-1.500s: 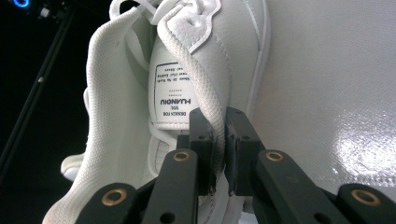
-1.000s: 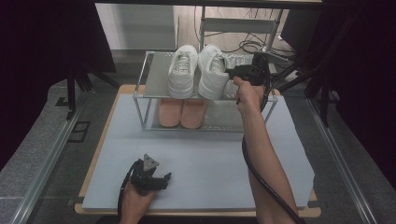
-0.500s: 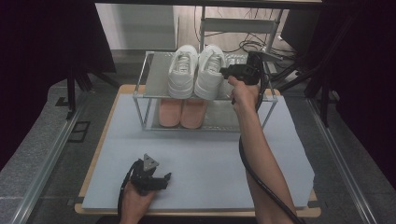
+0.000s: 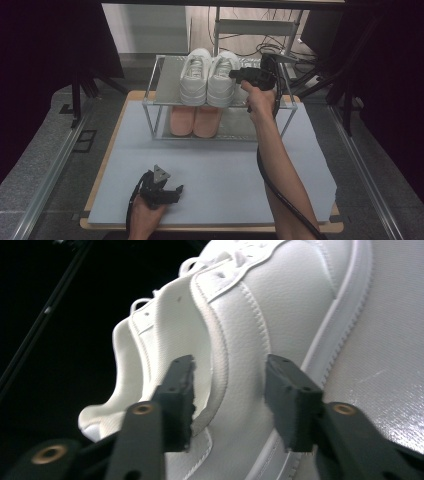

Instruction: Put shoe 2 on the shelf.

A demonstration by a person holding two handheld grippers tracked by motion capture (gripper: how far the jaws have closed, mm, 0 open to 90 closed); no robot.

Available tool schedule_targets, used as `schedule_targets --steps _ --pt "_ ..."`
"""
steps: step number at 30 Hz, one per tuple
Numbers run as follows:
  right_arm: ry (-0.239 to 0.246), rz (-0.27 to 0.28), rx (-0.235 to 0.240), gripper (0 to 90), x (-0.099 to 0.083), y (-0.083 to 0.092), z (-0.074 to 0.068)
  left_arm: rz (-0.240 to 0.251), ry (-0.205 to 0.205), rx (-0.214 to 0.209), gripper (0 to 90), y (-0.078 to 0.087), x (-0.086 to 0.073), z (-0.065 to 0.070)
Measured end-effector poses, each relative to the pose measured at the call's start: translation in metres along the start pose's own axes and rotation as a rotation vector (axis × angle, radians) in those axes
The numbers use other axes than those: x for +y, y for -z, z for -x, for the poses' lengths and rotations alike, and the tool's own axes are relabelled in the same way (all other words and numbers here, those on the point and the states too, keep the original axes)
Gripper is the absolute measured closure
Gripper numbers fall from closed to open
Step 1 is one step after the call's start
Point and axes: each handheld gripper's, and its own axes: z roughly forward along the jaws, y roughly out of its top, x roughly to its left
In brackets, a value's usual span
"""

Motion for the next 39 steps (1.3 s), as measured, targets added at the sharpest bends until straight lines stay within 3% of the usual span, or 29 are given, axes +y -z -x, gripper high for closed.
schedule_targets --steps 5,13,20,31,39 --pt "0.081 -0.003 0.038 47.0 -0.001 0.006 0.001 0.001 0.000 0.000 15.9 0.000 0.000 0.000" --pt "0.116 0.036 0.097 43.1 -0.008 0.016 0.010 0.001 -0.002 0.002 15.9 0.000 0.000 0.000" --pt "0.181 0.027 0.122 38.6 -0.013 0.023 0.016 0.004 -0.002 0.003 15.9 0.000 0.000 0.000" --pt "0.317 0.011 0.105 33.7 -0.024 0.034 0.014 0.004 -0.004 0.005 15.9 0.000 0.000 0.000" --pt "0.381 -0.001 0.092 29.9 -0.030 0.038 0.021 0.005 -0.003 0.005 15.9 0.000 0.000 0.000"
